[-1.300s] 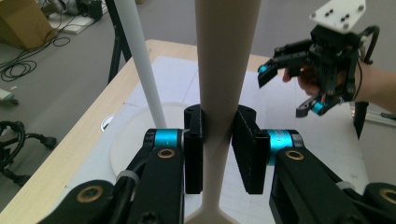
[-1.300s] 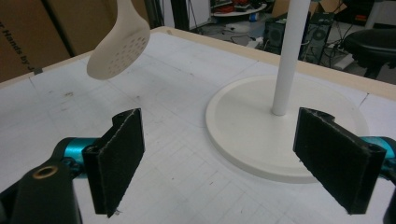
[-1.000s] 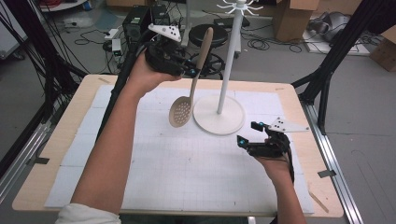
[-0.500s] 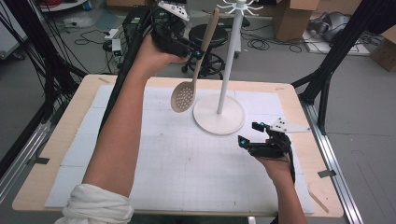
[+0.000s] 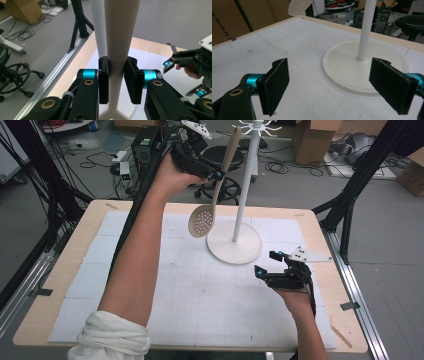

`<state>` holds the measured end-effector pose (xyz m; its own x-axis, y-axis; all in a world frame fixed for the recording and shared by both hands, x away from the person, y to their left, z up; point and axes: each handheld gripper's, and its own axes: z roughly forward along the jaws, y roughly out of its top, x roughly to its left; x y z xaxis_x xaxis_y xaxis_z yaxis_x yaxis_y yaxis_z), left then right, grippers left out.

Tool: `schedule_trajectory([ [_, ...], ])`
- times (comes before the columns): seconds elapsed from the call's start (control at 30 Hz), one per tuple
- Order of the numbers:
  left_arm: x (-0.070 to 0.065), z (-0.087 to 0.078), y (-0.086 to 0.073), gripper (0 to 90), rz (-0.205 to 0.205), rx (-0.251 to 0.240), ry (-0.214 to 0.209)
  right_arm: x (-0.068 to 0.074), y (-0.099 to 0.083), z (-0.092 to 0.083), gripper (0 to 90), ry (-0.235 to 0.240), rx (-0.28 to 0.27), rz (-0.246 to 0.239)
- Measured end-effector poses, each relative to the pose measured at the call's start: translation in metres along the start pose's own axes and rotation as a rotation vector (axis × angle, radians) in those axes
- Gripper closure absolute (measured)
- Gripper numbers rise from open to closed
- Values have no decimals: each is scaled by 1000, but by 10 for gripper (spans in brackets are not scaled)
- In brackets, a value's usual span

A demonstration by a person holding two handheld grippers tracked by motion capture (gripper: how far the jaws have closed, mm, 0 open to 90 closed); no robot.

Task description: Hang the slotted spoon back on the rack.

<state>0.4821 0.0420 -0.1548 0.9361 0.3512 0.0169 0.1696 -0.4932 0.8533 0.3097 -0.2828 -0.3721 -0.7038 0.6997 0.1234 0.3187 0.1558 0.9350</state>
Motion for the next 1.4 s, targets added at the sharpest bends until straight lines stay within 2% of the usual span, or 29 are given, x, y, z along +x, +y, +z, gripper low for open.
schedule_trajectory([
  [0.23,1,1,2,747,-1,3,4,0,0,0,155,-2,1,-1],
  [0.6,0,13,5,747,4,30,4,1,0,1,155,2,3,0],
  [1.03,11,20,5,747,-22,59,38,0,-1,1,155,8,4,5],
  [1.23,16,23,3,745,-31,49,46,-1,-1,1,155,6,7,7],
  [1.27,17,24,2,740,-40,45,44,-1,-1,1,155,7,8,6],
  [1.3,18,24,1,729,-44,49,63,-1,-2,2,155,6,6,1],
  [1.33,18,24,1,656,-48,56,92,-1,-2,2,155,6,6,3],
  [1.37,19,23,0,591,-54,60,101,-1,-1,1,155,6,6,2],
  [1.4,20,22,-2,566,-61,56,95,0,-1,1,155,8,5,2],
])
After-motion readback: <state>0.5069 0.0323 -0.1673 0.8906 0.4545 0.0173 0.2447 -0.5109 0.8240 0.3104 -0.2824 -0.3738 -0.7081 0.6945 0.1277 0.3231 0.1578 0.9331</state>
